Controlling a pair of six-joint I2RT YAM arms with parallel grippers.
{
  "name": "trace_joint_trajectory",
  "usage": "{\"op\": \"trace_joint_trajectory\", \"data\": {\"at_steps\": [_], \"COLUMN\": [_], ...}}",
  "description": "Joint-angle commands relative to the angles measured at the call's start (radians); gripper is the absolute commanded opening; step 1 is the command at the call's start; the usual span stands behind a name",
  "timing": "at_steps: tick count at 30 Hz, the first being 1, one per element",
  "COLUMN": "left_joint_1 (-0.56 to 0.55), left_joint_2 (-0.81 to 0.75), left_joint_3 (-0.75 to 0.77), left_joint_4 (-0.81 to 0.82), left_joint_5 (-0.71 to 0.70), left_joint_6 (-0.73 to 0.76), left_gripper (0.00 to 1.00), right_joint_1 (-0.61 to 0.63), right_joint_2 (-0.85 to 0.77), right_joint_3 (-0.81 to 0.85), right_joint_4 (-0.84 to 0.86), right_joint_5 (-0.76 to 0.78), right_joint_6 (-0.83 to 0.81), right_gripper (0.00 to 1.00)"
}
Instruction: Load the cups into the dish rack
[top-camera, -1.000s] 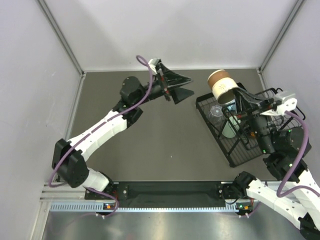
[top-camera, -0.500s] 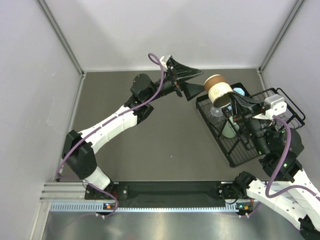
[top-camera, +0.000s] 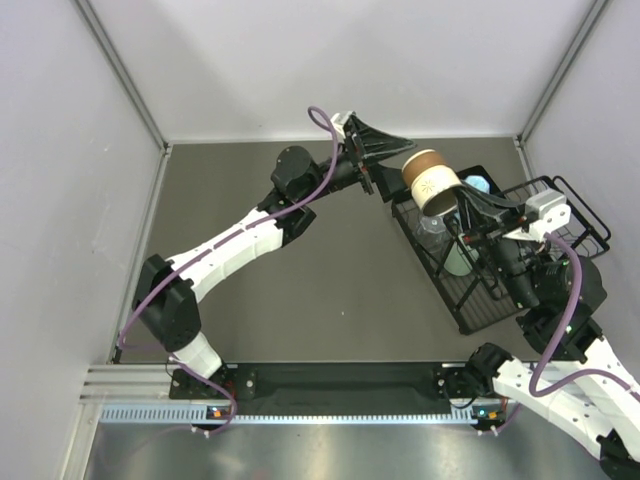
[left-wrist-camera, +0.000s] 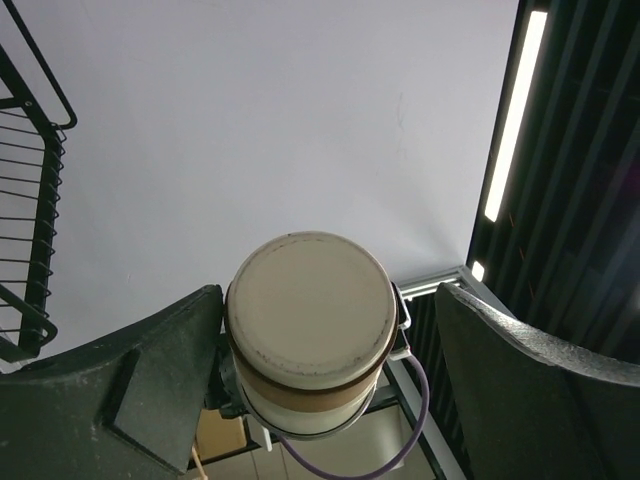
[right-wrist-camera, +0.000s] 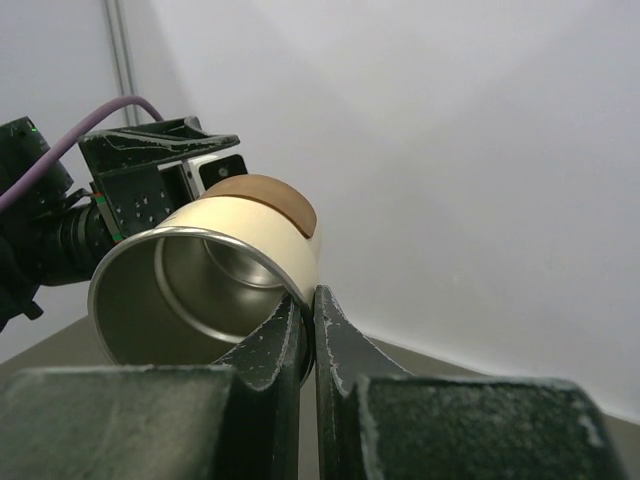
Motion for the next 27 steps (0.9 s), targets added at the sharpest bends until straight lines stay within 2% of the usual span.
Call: {"op": "trace_joint_trajectory", "data": {"at_steps": [1, 14, 17, 21, 22, 23, 24, 25, 26, 27], "left_joint_1": [-0.009, -0.033, -0.033, -0.032, -0.033, -0.030, -0.032, -0.030, -0.029, -0.026], "left_joint_2": [0.000, 0.027, 0.026, 0.030, 0.031, 0.034, 0.036, 0.037, 0.042, 0.043], "left_joint_3": [0.059, 0.088, 0.090, 0.091, 0.091, 0.093, 0.096, 0.102, 0.107, 0.119], "left_joint_4": [0.094, 0.131, 0.127, 0.111, 0.111, 0.110, 0.105, 0.090, 0.072, 0.053], "left_joint_5": [0.023, 0.104, 0.107, 0.107, 0.107, 0.106, 0.110, 0.113, 0.123, 0.129], "left_joint_6": [-0.009, 0.028, 0.046, 0.057, 0.060, 0.066, 0.069, 0.075, 0.090, 0.101], "left_gripper": [0.91, 0.86, 0.79, 0.57, 0.42, 0.34, 0.26, 0.10, 0.00, 0.00], "right_joint_1": [-0.005, -0.005, -0.005, -0.005, -0.005, -0.007, -0.005, -0.007, -0.005, -0.007], "right_joint_2": [0.003, 0.002, -0.001, -0.006, -0.007, -0.009, -0.010, -0.012, -0.016, -0.020], "right_joint_3": [0.007, 0.001, 0.001, 0.006, 0.007, 0.010, 0.013, 0.021, 0.024, 0.027], "right_joint_4": [0.070, 0.061, 0.053, 0.036, 0.030, 0.022, 0.001, -0.011, -0.025, -0.053], "right_joint_5": [-0.037, -0.014, -0.006, -0.009, -0.008, 0.002, 0.011, 0.018, 0.032, 0.040], "right_joint_6": [0.016, 0.023, 0.026, 0.031, 0.032, 0.035, 0.037, 0.042, 0.043, 0.048], "right_gripper": [0.00, 0.00, 0.00, 0.00, 0.00, 0.00, 0.05, 0.09, 0.15, 0.27]}}
